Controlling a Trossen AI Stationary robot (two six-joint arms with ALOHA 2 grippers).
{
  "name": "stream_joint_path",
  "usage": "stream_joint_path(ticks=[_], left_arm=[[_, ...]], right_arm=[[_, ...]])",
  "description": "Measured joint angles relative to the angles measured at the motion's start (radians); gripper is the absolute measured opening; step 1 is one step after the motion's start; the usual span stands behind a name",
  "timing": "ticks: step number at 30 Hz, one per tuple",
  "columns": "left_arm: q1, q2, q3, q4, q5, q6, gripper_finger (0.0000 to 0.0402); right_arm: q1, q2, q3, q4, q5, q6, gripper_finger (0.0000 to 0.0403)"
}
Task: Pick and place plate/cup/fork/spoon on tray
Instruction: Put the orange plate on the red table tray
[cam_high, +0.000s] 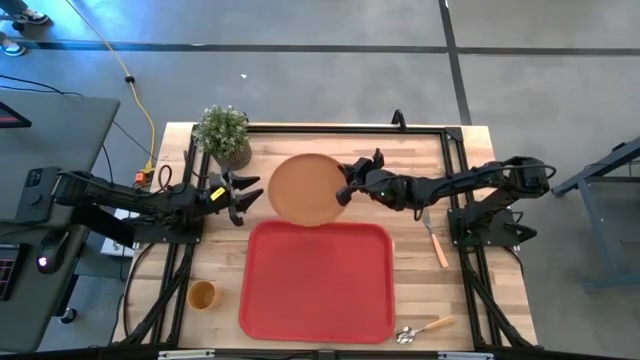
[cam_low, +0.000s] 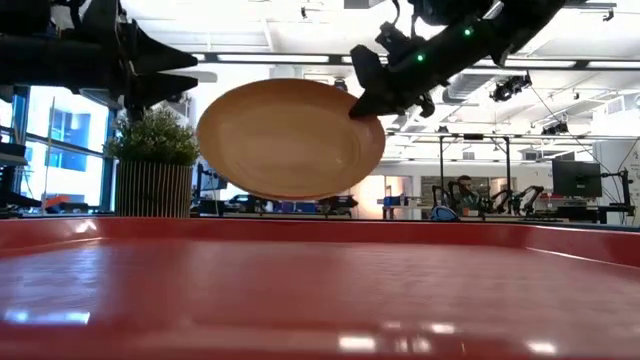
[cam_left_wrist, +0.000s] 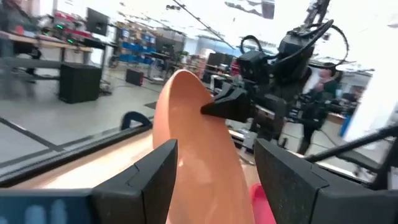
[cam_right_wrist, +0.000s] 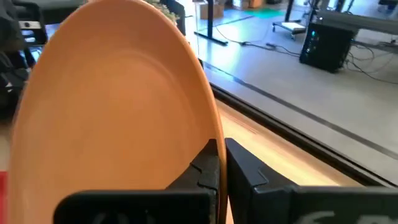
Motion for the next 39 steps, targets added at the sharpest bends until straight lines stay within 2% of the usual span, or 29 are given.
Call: stream_joint_path(ticks=[4,6,9,11,13,21,29,32,39], left_arm=[[0.002,0.003,0.000,0.007,-0.032,0.041,0.0202],[0.004,0.003,0.000,0.006,-0.029,0.062,0.0202],[0.004,0.003,0.000,-0.012,-0.012,0.089,0.0202],[0.003,0.003,0.000,-0.031,0.001,0.102,0.0202],[0.003,0.004,0.000,-0.038,0.004,0.110,0.0202],[0.004,0.007,0.000,-0.050,-0.004,0.170,0.0202],[0.004,0.007,0.000,-0.059,-0.004,0.136,0.0202],[0.004,0.007,0.000,-0.067,-0.005,0.116,0.0202],[0.004,0.007,0.000,-0.078,-0.028,0.115,0.0202]], right_arm=[[-0.004,-0.006,0.083,-0.143,-0.022,0.035,0.0000],[-0.004,-0.008,0.141,-0.257,-0.127,0.075,0.0000],[0.010,0.002,0.191,-0.419,-0.371,0.145,0.0000],[0.034,0.030,0.190,-0.464,-0.455,0.214,0.0000],[0.069,0.060,0.189,-0.492,-0.494,0.262,0.0000],[0.174,0.178,0.189,-0.488,-0.577,0.391,0.0000],[0.198,0.328,0.190,-0.407,-0.580,0.438,0.0008],[0.177,0.340,0.189,-0.426,-0.593,0.434,0.0038],[0.165,0.299,0.189,-0.427,-0.663,0.377,0.0142]])
